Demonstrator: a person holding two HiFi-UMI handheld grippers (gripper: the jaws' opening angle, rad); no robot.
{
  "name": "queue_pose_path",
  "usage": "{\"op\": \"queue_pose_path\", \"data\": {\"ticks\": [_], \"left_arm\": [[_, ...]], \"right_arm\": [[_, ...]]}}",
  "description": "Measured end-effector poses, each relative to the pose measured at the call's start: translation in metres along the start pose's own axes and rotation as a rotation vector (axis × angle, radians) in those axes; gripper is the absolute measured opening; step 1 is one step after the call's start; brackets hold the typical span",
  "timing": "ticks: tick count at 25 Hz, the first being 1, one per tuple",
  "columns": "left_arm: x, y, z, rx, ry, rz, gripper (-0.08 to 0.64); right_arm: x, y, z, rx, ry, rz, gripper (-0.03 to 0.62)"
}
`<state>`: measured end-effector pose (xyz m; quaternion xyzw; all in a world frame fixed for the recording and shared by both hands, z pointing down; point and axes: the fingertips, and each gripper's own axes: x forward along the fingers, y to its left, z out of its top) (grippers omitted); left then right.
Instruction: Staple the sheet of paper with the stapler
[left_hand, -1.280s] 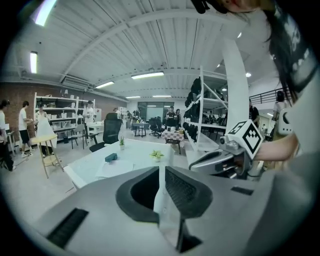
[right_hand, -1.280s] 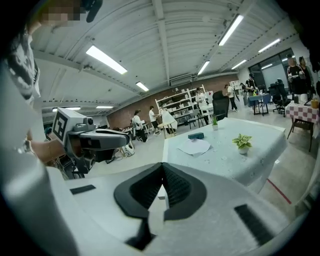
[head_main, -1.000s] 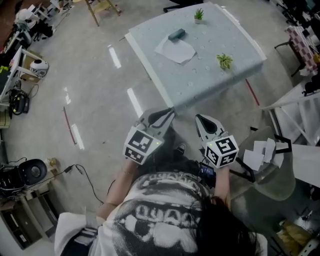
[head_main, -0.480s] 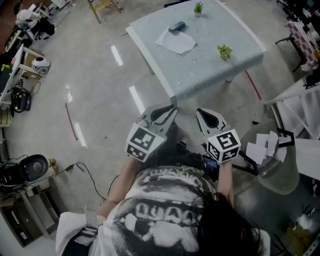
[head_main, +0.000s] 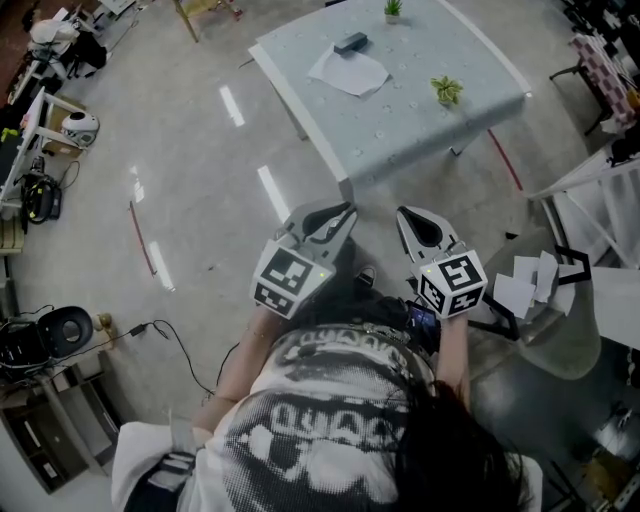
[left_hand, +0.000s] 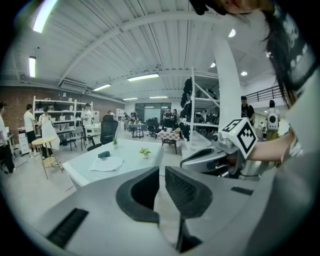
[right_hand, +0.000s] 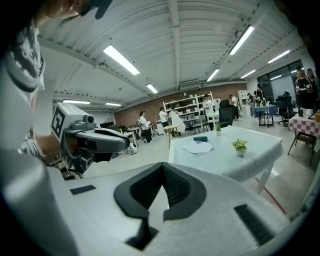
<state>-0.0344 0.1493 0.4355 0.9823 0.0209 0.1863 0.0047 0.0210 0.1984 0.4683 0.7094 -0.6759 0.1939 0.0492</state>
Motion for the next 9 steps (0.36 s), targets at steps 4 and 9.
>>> {"op": "queue_pose_path", "data": {"ticks": [4, 9], "left_arm": [[0.000, -0.004, -0.001, 0.001, 0.001, -0.008, 0.034], [0.000, -0.017, -0.002, 0.008, 0.012, -0.007, 0.034]], "right_arm": [[-0.004, -0.003, -0.003, 0.006, 0.002, -0.012, -0.011], [-0.019, -0.010, -0.006, 0.006, -0.005, -0.024, -0.011]]}}
